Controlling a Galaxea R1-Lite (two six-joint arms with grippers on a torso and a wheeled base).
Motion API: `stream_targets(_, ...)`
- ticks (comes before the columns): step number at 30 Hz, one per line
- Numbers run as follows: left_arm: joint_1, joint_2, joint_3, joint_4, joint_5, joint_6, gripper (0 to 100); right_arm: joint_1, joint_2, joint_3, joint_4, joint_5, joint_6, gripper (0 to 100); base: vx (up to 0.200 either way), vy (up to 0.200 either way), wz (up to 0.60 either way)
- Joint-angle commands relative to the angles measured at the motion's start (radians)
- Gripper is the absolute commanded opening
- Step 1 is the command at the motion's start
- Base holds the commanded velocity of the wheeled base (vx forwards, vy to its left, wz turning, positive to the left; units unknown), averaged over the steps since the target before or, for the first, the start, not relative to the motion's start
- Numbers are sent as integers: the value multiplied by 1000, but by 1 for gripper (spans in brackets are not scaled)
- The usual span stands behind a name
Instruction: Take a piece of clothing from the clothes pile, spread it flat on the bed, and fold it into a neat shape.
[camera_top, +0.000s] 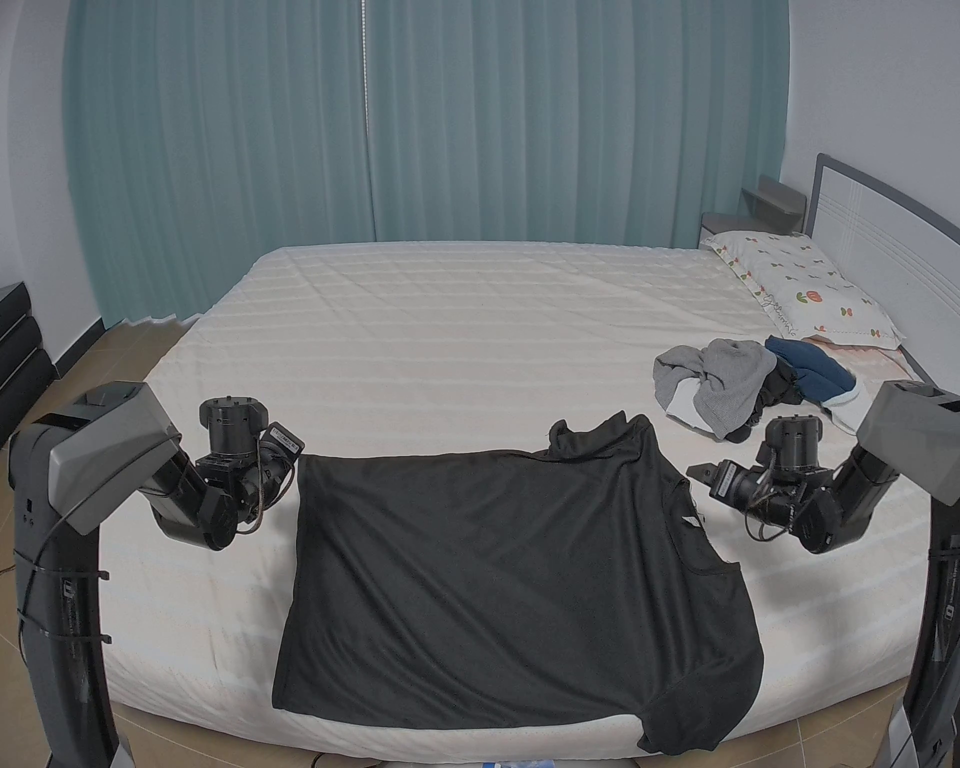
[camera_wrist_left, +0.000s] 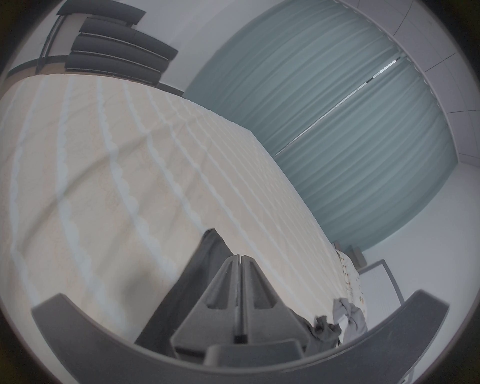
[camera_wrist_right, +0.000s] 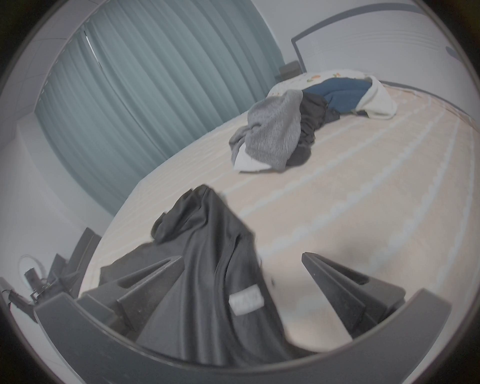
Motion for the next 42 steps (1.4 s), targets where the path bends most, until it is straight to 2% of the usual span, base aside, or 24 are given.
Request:
stream_targets(1, -9, -222, 246, -5, -121, -17, 0, -20, -315, 384, -80, 178, 7, 100, 0, 0, 0)
stream_targets(3, -9, -225, 272, -8, -121, -17, 0, -20, -330, 412, -84, 189, 10, 100, 0, 0, 0)
stream_targets(8, -11, -308, 482, -31, -122, -18, 0, -20, -401, 559, -91, 293, 13, 100, 0, 0, 0)
stream_targets(13, -39, -372, 605, -53, -124, -17, 0, -29, -387, 619, -90, 359, 10, 100, 0, 0, 0)
stream_targets(17, -71, -388, 669, -54, -136, -23, 0, -33, -386, 625, -91, 370, 16, 100, -200, 0, 0)
stream_targets(21, -85, -382, 720, -54, -208, -54, 0, -38, -384, 645, -91, 371, 4, 100, -200, 0, 0)
stream_targets(28, -85, -376, 731, -54, -213, -54, 0, -36, -379, 650, -91, 371, 4, 100, -200, 0, 0)
stream_targets(32, -85, -369, 735, -56, -213, -57, 0, -32, -373, 651, -91, 371, 4, 100, 0, 0, 0)
stream_targets(37, -85, -371, 732, -54, -233, -118, 0, -26, -372, 653, -90, 371, 4, 100, 0, 0, 0)
stream_targets(42, -89, -377, 729, -54, -234, -136, 0, -16, -361, 659, -90, 371, 4, 100, 0, -80, 0)
